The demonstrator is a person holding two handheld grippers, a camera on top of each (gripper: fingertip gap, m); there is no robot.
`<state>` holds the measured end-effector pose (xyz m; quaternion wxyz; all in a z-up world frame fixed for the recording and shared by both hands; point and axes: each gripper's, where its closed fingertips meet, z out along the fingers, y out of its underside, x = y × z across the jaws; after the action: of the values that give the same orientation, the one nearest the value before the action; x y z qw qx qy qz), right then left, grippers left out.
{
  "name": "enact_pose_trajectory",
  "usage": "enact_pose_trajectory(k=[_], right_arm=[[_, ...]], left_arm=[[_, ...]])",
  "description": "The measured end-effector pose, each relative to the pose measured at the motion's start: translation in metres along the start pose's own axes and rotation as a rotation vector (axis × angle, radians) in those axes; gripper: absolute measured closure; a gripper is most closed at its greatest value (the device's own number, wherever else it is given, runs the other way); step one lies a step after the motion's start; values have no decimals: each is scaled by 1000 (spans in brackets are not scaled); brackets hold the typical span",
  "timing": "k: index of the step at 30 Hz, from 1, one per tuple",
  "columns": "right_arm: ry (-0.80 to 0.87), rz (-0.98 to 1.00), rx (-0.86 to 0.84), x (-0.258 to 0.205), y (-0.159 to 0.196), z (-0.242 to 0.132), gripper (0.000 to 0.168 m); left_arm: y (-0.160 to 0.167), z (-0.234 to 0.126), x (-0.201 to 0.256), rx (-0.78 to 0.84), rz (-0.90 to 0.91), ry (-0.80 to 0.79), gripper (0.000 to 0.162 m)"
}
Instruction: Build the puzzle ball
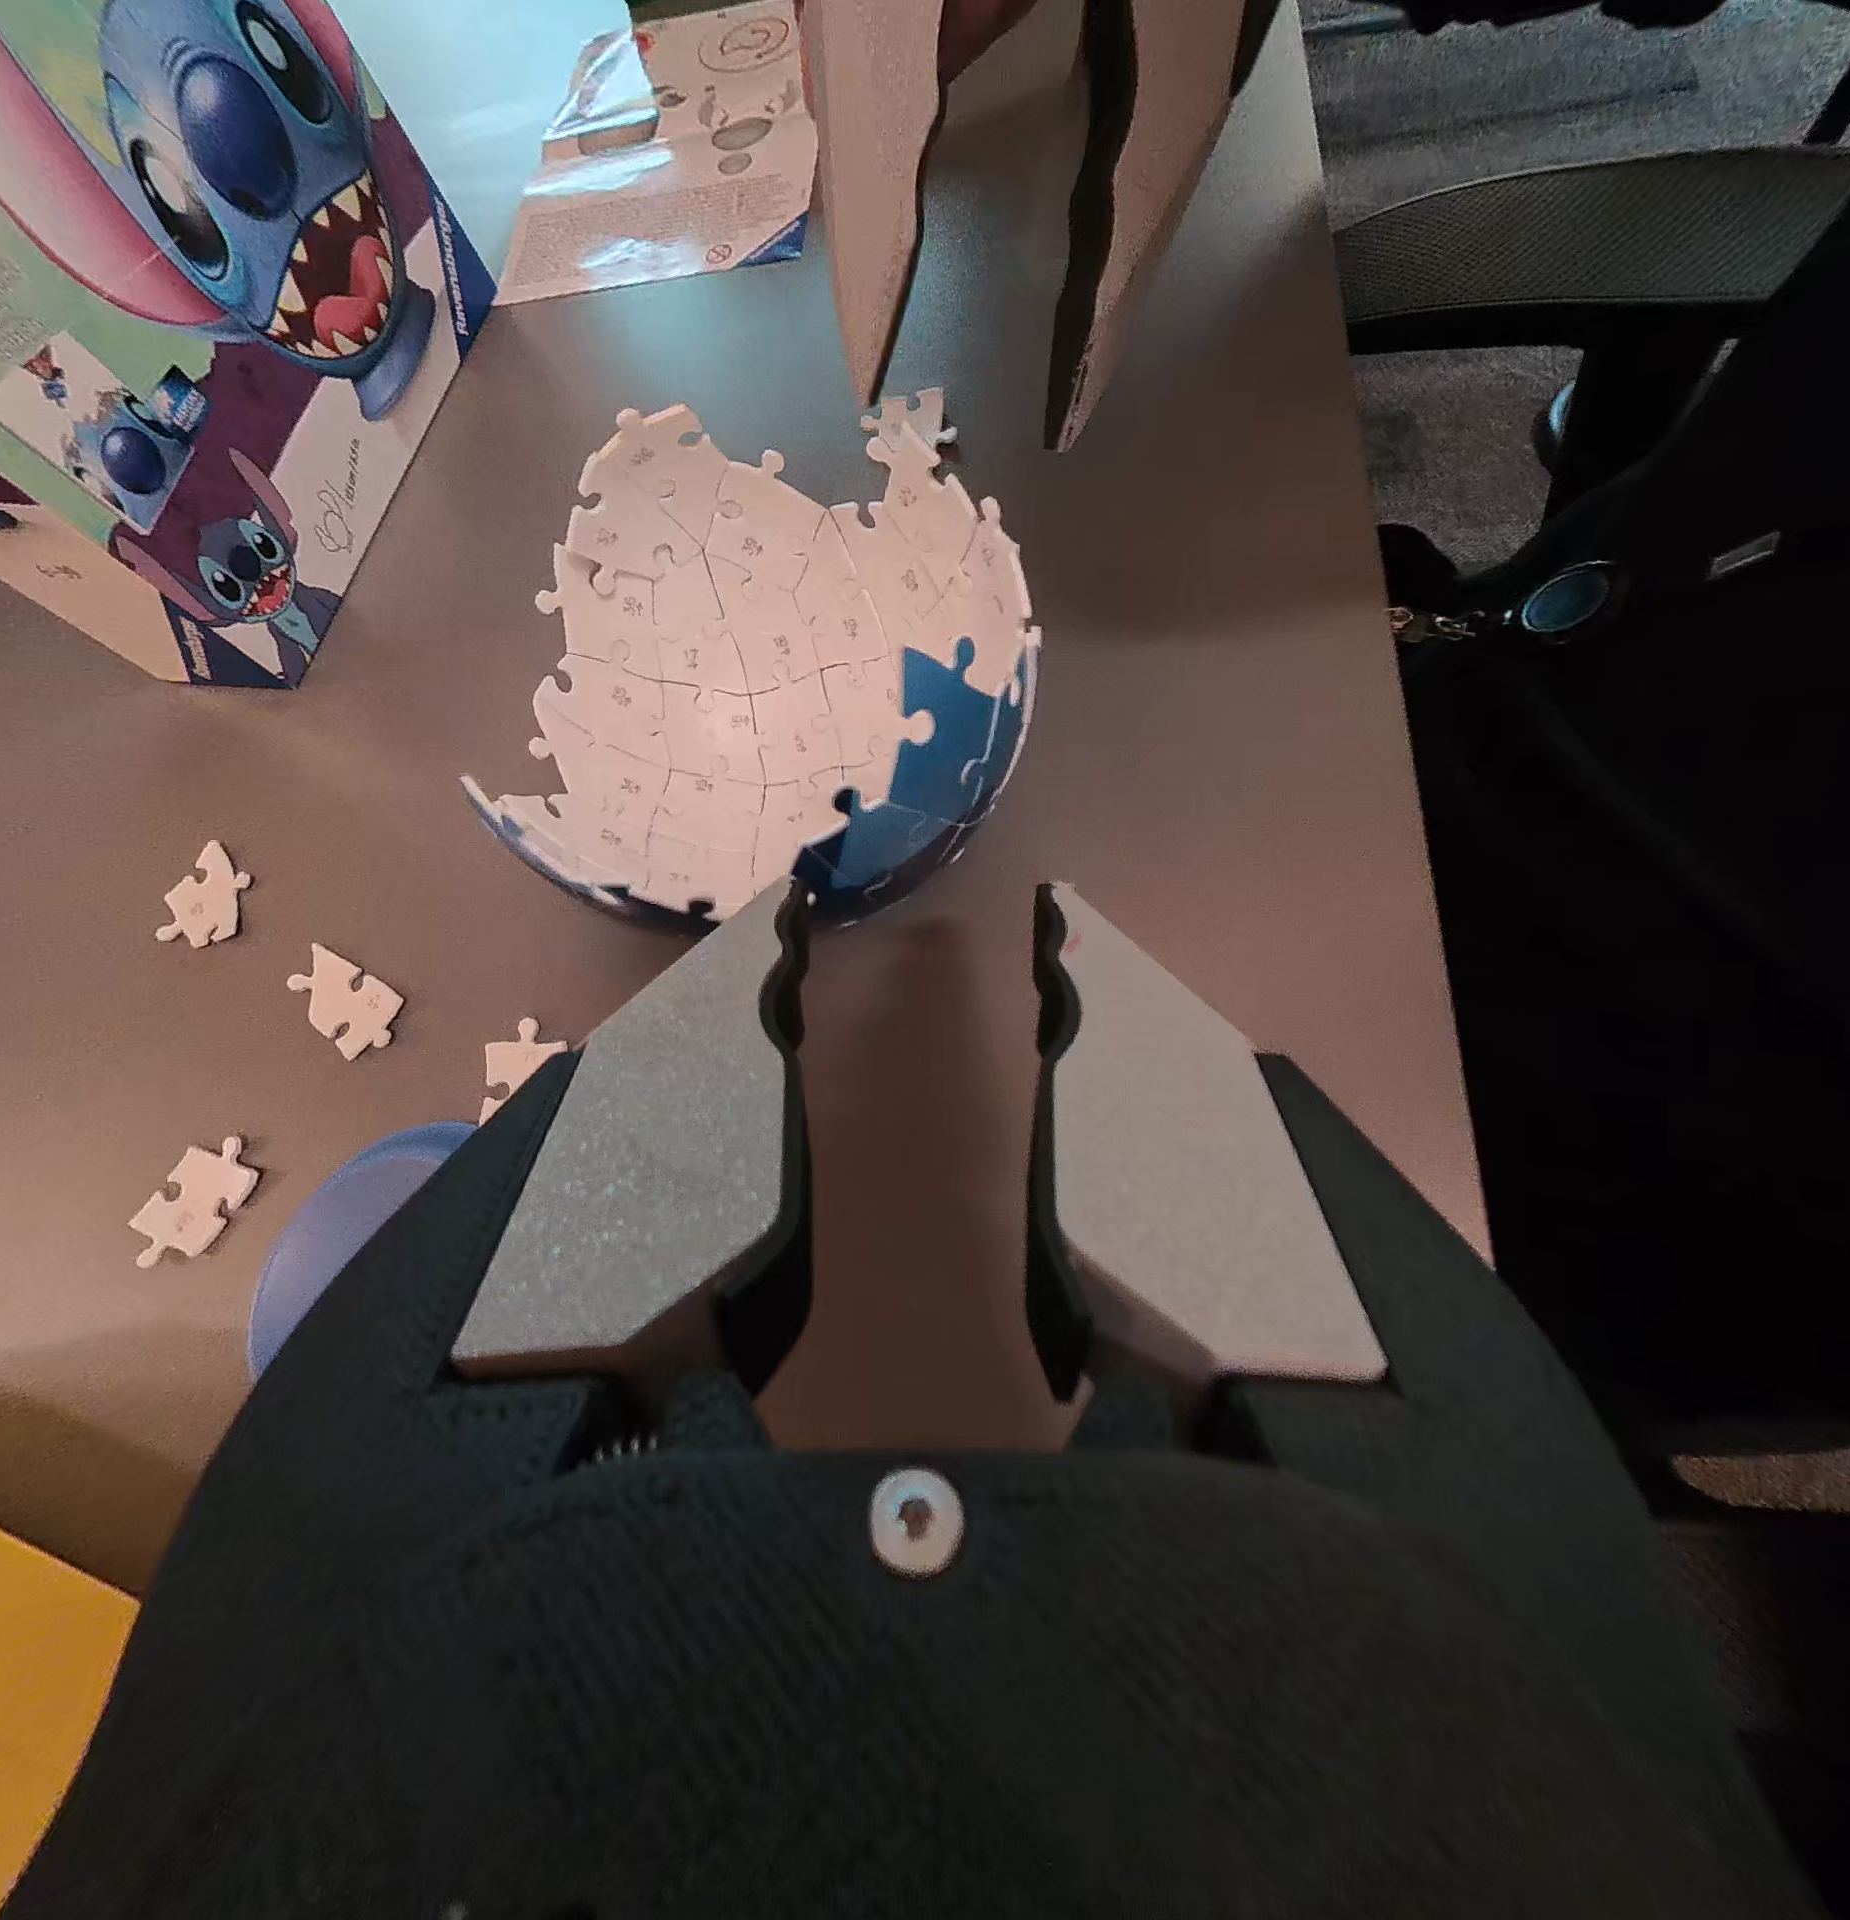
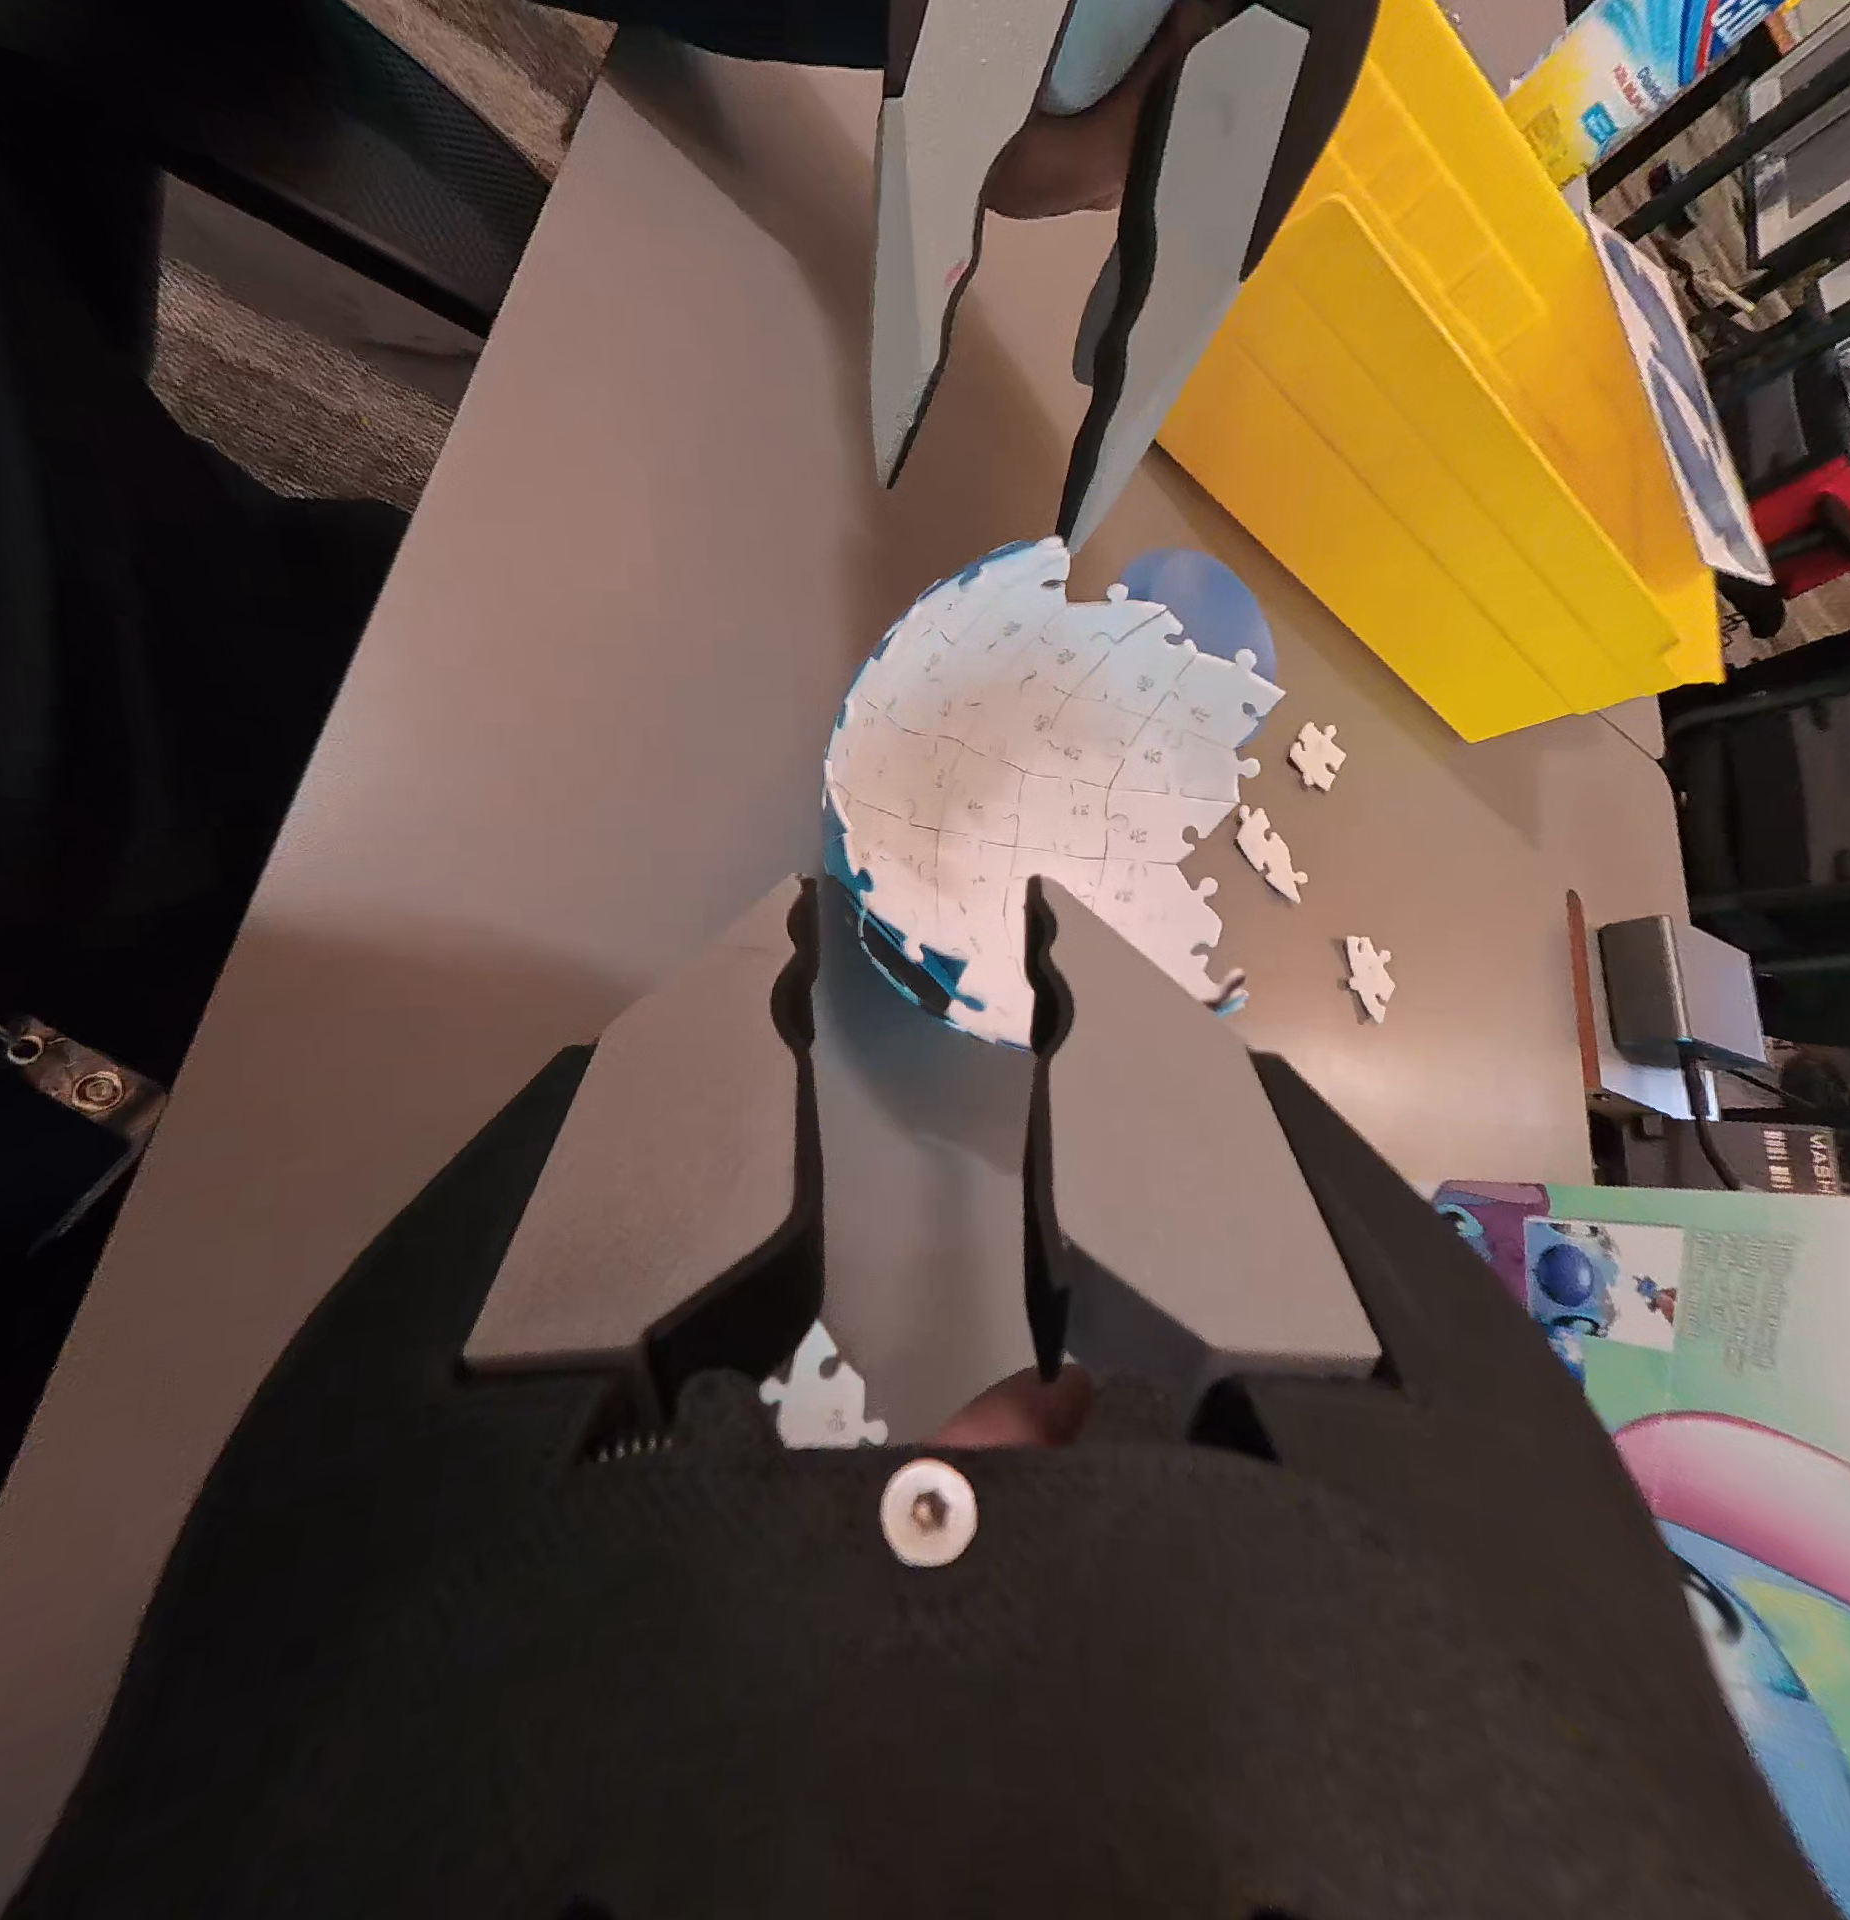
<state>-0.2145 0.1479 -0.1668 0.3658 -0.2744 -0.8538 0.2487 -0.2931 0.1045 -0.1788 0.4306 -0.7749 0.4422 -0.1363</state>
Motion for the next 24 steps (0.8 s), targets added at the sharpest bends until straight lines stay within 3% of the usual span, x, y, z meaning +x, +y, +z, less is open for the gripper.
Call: enact_pose_trajectory(k=[14,24], right_arm=[[5,75,14,-15,30,10,135],[15,72,-15,-30,37,20,144]], left_arm=[[-19,9,-18,33,-2,-49,127],[-22,17,-21,59,-95,-95,112]])
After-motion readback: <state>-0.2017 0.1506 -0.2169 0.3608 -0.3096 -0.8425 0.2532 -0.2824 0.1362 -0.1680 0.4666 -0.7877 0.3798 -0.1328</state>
